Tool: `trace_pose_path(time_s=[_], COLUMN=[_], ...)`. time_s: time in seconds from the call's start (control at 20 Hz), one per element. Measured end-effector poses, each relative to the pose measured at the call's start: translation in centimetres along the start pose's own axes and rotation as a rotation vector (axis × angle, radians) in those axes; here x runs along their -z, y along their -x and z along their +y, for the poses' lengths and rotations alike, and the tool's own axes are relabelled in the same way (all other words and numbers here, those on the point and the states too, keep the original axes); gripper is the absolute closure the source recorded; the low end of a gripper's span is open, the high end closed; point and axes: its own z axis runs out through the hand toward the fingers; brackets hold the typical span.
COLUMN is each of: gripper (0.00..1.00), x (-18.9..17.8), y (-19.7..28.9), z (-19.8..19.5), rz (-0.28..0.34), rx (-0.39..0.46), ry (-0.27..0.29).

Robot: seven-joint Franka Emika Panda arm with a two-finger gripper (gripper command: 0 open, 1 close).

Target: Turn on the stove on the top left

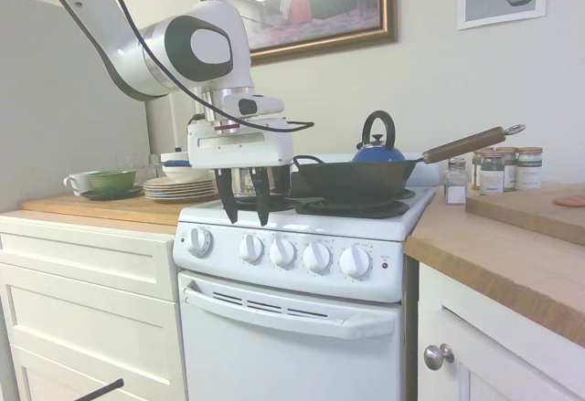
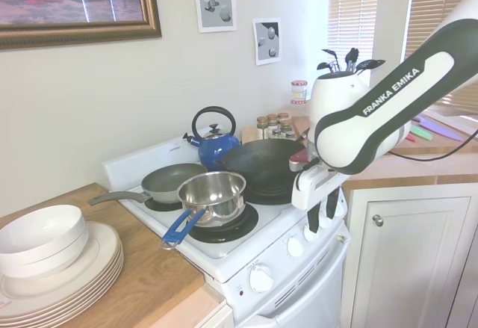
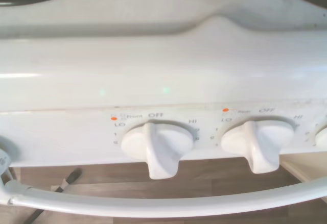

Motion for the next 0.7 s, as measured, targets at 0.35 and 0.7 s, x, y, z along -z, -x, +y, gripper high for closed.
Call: trace_pose_path(time_s=[0.35,0.7], gripper=[1.00,1.00], x=[0.1,-0.5], y=[-0.5,-1.3], z=[0.0,0.2], rz=[0.013,0.015], rx=[-0.010,-0.017], ry=[0.007,0.017])
